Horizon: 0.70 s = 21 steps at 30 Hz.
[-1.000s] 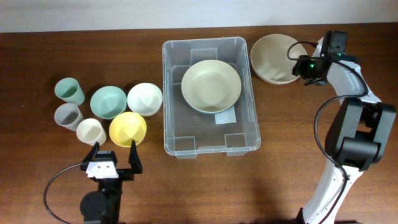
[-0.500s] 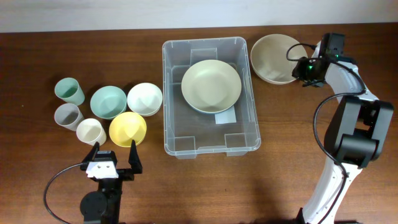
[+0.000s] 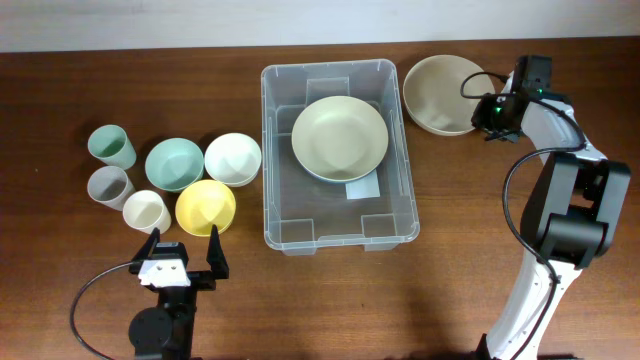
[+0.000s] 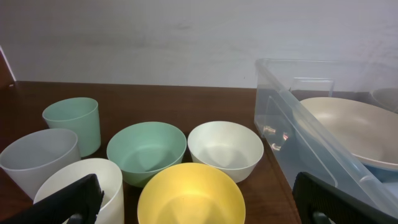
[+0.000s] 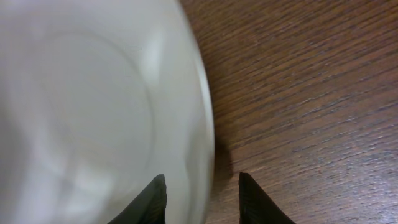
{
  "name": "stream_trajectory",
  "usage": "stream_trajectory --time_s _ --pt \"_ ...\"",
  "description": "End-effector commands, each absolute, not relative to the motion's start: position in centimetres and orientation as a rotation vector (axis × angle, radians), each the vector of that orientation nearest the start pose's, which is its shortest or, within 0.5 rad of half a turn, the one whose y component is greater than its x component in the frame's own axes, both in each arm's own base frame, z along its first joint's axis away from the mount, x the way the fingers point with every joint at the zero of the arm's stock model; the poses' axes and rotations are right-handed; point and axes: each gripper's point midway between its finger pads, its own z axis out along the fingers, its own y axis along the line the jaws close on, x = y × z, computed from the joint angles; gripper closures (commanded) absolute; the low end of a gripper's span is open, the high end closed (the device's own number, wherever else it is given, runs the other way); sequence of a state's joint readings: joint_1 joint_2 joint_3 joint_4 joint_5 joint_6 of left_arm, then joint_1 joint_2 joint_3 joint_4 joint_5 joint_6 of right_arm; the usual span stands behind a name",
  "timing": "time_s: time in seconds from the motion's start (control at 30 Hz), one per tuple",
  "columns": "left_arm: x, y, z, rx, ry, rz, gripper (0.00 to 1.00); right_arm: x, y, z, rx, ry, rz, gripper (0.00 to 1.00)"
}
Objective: Pack container
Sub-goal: 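Grasp the rim of the upper cream bowl with the right gripper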
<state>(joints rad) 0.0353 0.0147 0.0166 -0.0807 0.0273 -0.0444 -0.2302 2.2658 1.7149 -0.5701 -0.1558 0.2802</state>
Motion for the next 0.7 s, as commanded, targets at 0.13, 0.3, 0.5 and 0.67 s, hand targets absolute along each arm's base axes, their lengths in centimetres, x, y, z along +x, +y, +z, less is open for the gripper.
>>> stream_trajectory --time_s 0.13,0.3,0.5,0.67 --pt "24.6 0.2 15.7 -0.022 1.649 -0.023 0.0 52.6 -10.0 1.2 0.657 2.622 0.2 0.96" --pt "24.6 0.2 15.7 -0.022 1.649 -0.023 0.0 52.4 -10.2 1.2 0.667 2.627 0.198 0.96" --pt "24.6 0.2 15.7 -0.022 1.649 -0.023 0.0 51.0 -13.0 3.1 0.743 2.608 0.182 0.96" --pt "24.6 0.2 15.7 -0.022 1.649 -0.023 0.0 48.8 -17.1 7.8 0.839 2.534 0.151 0.96"
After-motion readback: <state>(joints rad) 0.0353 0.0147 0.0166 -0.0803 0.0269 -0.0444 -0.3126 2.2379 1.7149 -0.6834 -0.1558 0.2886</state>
